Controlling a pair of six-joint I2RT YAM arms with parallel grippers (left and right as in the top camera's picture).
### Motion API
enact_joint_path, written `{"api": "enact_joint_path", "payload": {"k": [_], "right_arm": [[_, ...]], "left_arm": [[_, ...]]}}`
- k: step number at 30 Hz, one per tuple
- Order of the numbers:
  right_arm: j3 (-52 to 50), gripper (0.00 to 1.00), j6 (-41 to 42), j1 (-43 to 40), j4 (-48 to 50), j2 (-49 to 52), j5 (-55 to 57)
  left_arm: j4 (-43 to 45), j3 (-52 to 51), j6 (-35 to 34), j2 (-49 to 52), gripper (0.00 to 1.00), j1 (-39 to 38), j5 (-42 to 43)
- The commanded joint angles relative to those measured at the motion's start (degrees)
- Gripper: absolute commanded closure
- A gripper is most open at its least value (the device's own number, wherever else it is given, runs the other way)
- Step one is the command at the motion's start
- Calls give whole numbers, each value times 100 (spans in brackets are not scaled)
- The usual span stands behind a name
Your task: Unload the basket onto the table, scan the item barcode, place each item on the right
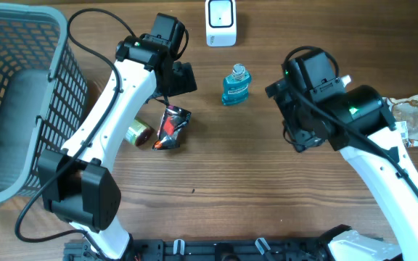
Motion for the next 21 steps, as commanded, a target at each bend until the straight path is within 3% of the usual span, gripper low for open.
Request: {"api": "enact_joint_path", "payload": {"k": [1,3,6,10,13,21], "right_arm": [[-22,0,1200,-17,87,39,122],[-42,0,1043,-17,407,122,328],[42,0,-258,-168,1534,940,-686],[1467,0,-931,-546,505,2223,-835],[2151,0,-1060,-555,538,2376,-887],[2151,1,-1084,-549,946,3139,-1659]], "left_arm": [[-28,4,70,-118,0,39,-52],[-63,4,236,-125,0,52,2],[-17,7,238,-466,0,376,487],[-11,7,481,-1071,0,1097,461],[-42,2,522,-1102,0,1528,444],[-39,-2,525,-1104,0,1602,264]]}}
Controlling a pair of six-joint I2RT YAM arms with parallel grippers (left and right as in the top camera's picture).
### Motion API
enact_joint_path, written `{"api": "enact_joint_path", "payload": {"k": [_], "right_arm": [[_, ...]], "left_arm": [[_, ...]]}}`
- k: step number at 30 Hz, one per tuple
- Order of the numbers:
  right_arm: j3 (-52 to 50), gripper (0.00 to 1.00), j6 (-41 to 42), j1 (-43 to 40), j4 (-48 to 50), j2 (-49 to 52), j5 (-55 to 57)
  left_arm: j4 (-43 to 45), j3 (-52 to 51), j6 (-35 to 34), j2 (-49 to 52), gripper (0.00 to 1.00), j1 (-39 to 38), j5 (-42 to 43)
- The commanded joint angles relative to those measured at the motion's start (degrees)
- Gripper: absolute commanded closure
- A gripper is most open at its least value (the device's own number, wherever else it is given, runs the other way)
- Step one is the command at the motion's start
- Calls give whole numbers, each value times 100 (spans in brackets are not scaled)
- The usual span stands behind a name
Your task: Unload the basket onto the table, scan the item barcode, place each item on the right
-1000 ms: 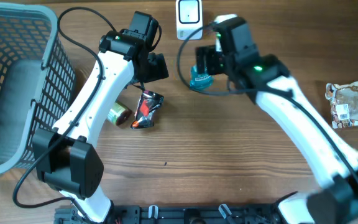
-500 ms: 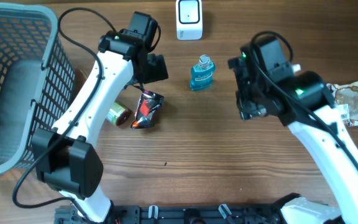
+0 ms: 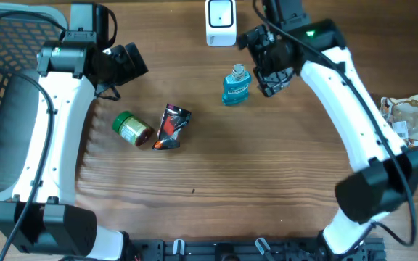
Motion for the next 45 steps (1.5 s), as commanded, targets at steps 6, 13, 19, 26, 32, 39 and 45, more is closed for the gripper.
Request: {"api": "enact_joint_path", "payload": {"k": [6,13,19,26,32,39,45], "right_arm": [[66,1,105,13,350,398,-229],[66,1,118,197,568,1174,-481],[66,24,-87,197,374,1241,-275],[63,25,-225,197,61,1250,330],[48,33,-208,369,208,1252,448],[48,51,-72,439,256,1252,610],[48,56,-1401,437,498,1252,732]], "left_arm": [[2,-2,136,-20,0,26,-120],[0,-9,138,-20,0,26,-122],[-4,-17,136,-20,0,26,-184],[-4,-17,136,-20,0,26,-208],[-2,-17,136,-20,0,26,-208],[-2,-17,136,-20,0,26,-205],[0,-17,136,-20,0,26,-205]]}}
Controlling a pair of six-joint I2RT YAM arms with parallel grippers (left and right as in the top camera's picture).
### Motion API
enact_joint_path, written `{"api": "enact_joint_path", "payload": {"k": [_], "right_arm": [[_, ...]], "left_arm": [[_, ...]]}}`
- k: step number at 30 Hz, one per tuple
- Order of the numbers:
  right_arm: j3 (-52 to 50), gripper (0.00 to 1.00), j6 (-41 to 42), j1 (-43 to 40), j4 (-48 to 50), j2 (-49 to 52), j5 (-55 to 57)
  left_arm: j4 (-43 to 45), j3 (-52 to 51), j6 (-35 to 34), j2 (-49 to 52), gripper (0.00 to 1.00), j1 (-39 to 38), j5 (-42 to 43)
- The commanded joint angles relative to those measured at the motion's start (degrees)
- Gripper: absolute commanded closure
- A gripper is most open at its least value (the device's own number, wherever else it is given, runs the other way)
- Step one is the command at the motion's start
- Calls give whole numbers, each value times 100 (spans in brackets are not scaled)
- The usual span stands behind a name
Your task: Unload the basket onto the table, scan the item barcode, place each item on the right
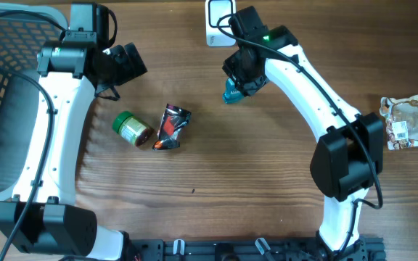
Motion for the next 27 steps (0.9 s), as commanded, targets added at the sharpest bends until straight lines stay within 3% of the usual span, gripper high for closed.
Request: {"api": "enact_joint_path", "payload": {"k": [1,6,10,13,20,24,27], "right_arm": [[50,59,-1213,-2,120,149,164],[52,58,-3982,-2,-59,136,-214],[57,57,-5606,-2,-603,92,-527],[57,47,-6555,0,-1416,87,-409],[57,47,-6404,0,-1088,87,-354],[70,47,-6631,0,-887,87,208],[396,52,-6511,0,-925,83,52]], "left_arm": [[0,-17,133,-20,0,26,-79],[0,-17,133,-20,0,26,-79],[-2,-17,133,-20,0,26,-79],[-2,-17,136,-20,0,26,-79],[-2,-17,133,-20,0,26,-79],[-2,-17,133,-20,0,26,-79],[-2,-17,133,-20,0,26,-79]]}}
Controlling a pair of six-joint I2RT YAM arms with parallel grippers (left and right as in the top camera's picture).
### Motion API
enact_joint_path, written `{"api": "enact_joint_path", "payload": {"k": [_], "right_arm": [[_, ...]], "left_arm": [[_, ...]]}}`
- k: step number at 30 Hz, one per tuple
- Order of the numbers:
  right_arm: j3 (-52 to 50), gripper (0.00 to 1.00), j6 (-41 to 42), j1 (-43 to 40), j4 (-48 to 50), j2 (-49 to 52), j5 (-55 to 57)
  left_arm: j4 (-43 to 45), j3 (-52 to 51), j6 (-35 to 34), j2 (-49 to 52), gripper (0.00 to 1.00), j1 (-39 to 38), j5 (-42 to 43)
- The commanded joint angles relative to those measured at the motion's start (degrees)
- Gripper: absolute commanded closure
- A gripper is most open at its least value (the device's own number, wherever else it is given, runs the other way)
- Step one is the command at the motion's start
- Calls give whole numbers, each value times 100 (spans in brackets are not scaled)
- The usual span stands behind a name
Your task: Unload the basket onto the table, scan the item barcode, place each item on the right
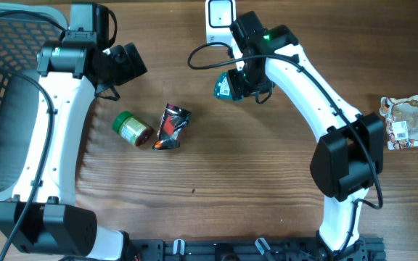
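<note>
A small blue mouthwash bottle (223, 86) hangs tilted on its side just below the white barcode scanner (220, 22) at the table's far edge. My right gripper (238, 81) is shut on the bottle, reaching in from the right. My left gripper (130, 62) hovers at the upper left near the basket with nothing visibly in it. Its fingers do not show well enough to tell whether they are open or shut.
A green-lidded jar (131, 127) and a crumpled dark snack packet (171, 127) lie left of centre. A grey wire basket (6, 94) fills the far left. A clear bag of cookies (412, 119) lies at the right edge.
The blue bottle stood on the table under my right gripper. Now it is off the table, tipped on its side and slightly further left in that gripper. The left arm has not moved.
My left gripper was above the snack packet and my right arm was right of the bottle. Then the left arm stood back by the basket and the right gripper was beside the bottle. Later the right gripper covered the bottle, and now it holds it tilted below the scanner.
</note>
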Motion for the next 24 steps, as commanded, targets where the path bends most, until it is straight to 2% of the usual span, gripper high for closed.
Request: {"api": "enact_joint_path", "payload": {"k": [1,7,8,10,11,12,14,19,21,24], "right_arm": [[597,55,22,0,-59,83,-210],[866,56,-7,0,-221,81,-481],[863,51,-4,0,-229,81,-483],[863,28,37,4,-229,81,-485],[863,6,304,4,-236,81,-485],[861,0,658,4,-278,83,-492],[800,0,1141,11,-358,83,-647],[763,0,1449,20,-212,527,-734],[763,0,1355,26,-216,841,-1073],[763,0,1360,79,-59,1189,-636]], "left_arm": [[0,-17,133,-20,0,26,-79],[-2,-17,133,-20,0,26,-79],[0,-17,136,-20,0,26,-79],[0,-17,133,-20,0,26,-79],[0,-17,133,-20,0,26,-79],[-2,-17,136,-20,0,26,-79],[-2,-17,133,-20,0,26,-79],[0,-17,133,-20,0,26,-79],[-2,-17,136,-20,0,26,-79],[0,-17,133,-20,0,26,-79]]}}
